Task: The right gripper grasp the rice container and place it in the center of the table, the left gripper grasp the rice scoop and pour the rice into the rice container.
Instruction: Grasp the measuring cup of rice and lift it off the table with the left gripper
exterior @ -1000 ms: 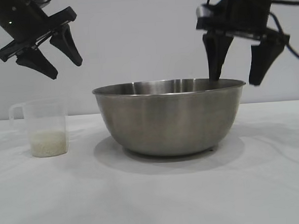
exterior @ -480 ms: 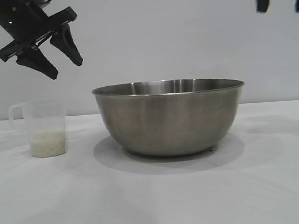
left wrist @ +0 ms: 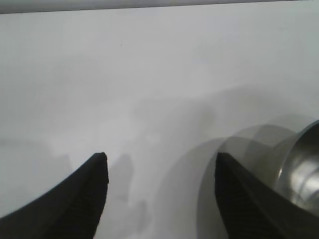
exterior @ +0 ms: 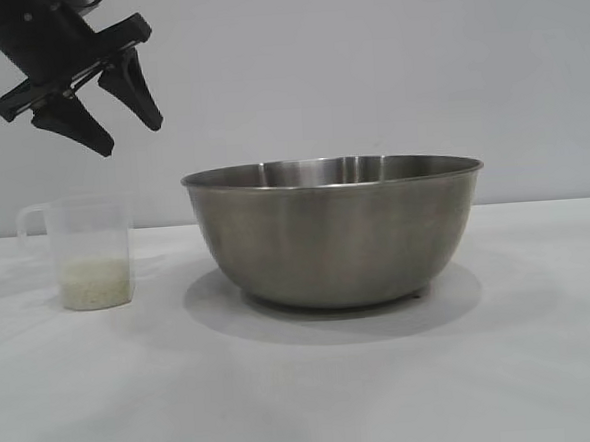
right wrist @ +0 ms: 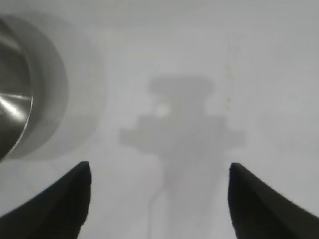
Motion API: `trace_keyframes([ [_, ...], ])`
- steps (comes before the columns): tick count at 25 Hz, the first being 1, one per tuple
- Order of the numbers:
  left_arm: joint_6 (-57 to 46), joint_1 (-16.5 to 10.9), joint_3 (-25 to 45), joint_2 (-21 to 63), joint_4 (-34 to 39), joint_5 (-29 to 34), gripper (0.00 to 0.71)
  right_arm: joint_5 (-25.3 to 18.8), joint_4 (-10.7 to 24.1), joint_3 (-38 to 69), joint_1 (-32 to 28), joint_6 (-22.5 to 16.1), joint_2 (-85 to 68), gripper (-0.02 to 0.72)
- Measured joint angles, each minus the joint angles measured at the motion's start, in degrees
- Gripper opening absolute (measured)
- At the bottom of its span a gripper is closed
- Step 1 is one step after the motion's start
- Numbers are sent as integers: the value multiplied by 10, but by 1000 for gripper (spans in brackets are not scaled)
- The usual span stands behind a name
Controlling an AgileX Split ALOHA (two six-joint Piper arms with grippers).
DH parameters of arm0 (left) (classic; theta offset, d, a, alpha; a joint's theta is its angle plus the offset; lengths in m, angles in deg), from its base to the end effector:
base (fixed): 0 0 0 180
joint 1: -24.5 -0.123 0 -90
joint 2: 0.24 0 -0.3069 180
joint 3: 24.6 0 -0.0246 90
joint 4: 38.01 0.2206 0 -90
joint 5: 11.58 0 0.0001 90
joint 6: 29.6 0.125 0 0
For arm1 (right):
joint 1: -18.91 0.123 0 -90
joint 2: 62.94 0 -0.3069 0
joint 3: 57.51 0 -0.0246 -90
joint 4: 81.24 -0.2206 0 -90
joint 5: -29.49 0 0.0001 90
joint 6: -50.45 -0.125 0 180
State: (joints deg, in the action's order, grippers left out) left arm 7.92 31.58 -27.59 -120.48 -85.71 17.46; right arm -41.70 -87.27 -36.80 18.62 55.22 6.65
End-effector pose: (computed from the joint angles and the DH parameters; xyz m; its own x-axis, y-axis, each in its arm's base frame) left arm 0.4314 -0.0989 0.2226 -0.7691 -0.0083 -0.6391 0.2714 0.9010 -0.3383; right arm 0.1534 0.0117 0.3162 -0.9453 -0.0442 -0.3233 -0.0733 0.9942 0.0784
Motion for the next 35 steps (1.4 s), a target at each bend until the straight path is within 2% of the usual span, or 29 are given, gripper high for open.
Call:
trace_keyframes([
  [6, 0, 0, 0, 0, 3, -1, 400, 0, 6, 128, 0, -8, -156, 525],
  [16, 5, 0, 0, 0, 8, -1, 400, 46, 6, 280, 0, -9, -437, 525],
  [25, 5, 0, 0, 0, 8, -1, 400, 60, 6, 291, 0, -9, -580, 525],
  [35, 5, 0, 0, 0, 23, 11, 400, 59, 6, 291, 0, -9, -633, 525],
])
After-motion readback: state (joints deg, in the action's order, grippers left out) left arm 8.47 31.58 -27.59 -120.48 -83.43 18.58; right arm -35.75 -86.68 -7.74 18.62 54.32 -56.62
